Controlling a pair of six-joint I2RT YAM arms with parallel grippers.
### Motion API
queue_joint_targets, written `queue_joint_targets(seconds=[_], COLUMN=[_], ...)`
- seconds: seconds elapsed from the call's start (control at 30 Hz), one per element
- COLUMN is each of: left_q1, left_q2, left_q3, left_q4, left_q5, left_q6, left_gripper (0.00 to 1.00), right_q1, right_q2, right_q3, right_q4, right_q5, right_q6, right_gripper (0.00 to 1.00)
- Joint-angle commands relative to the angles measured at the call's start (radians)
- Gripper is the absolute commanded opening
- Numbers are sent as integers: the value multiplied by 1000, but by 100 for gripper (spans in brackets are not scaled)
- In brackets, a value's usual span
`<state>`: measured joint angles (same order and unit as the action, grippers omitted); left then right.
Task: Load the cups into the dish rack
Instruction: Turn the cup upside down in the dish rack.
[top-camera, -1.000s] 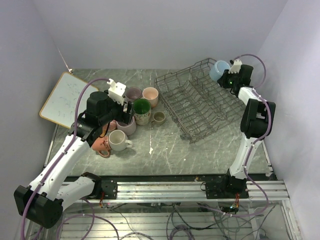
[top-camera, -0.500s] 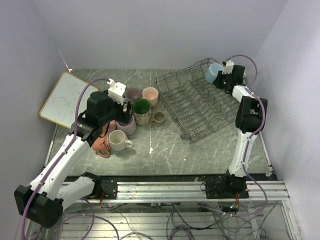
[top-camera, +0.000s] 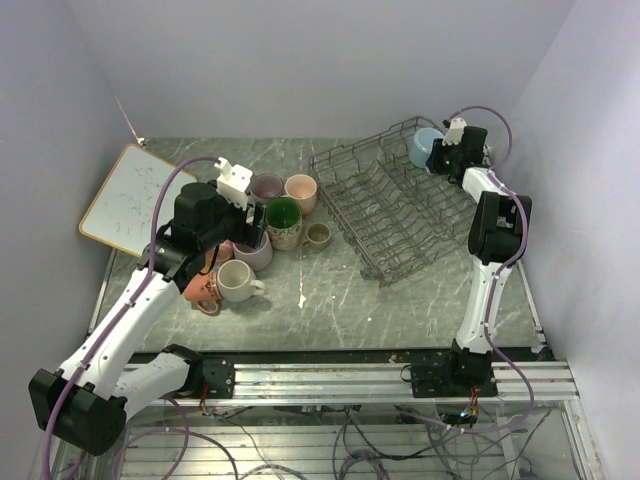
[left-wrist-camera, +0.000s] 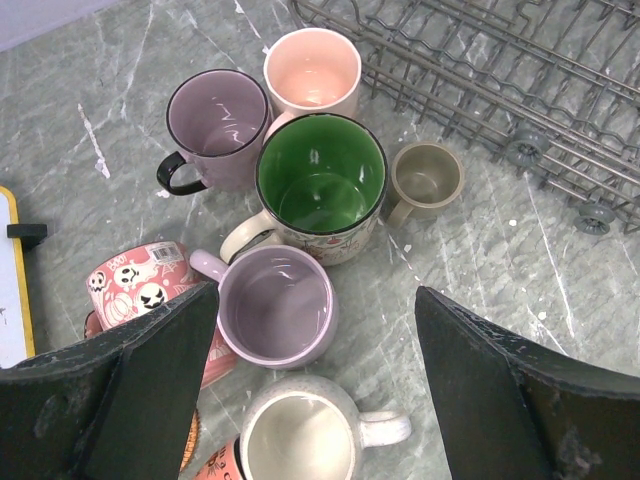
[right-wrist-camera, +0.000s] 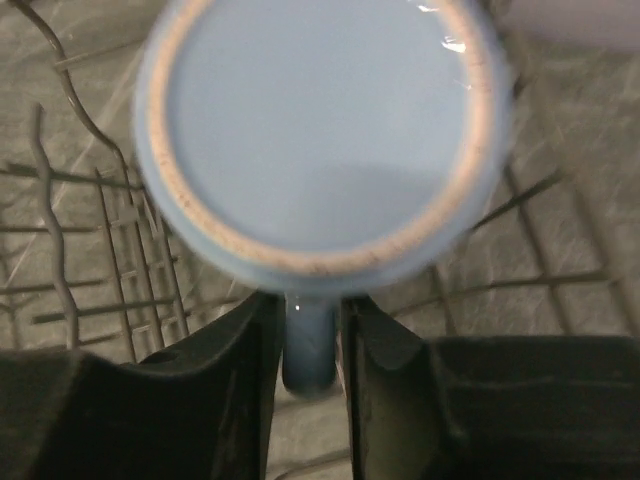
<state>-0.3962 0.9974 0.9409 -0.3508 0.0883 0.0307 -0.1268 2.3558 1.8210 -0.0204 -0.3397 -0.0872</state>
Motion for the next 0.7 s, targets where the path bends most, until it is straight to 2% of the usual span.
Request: queue_joint_targets(seconds=[0.0, 0.23, 0.47, 0.67], left_q1=[5, 5, 5, 6], left_q2=[0, 3, 2, 0], left_q3=[7, 6, 6, 5], left_q4=[-10, -12, -12, -11], left_q5=[-20, -19, -18, -18], left_q6=[12, 12, 12, 14], left_gripper=[90, 90, 90, 90], right_q1=[4, 10, 10, 9], right_q2=[1, 17, -13, -57], right_q3=[63, 87, 63, 36], right_q4=[99, 79, 75, 47], right_q5=[7, 32, 74, 20], right_q6=[-5, -11, -56, -112], right_gripper=[32, 38, 40, 51])
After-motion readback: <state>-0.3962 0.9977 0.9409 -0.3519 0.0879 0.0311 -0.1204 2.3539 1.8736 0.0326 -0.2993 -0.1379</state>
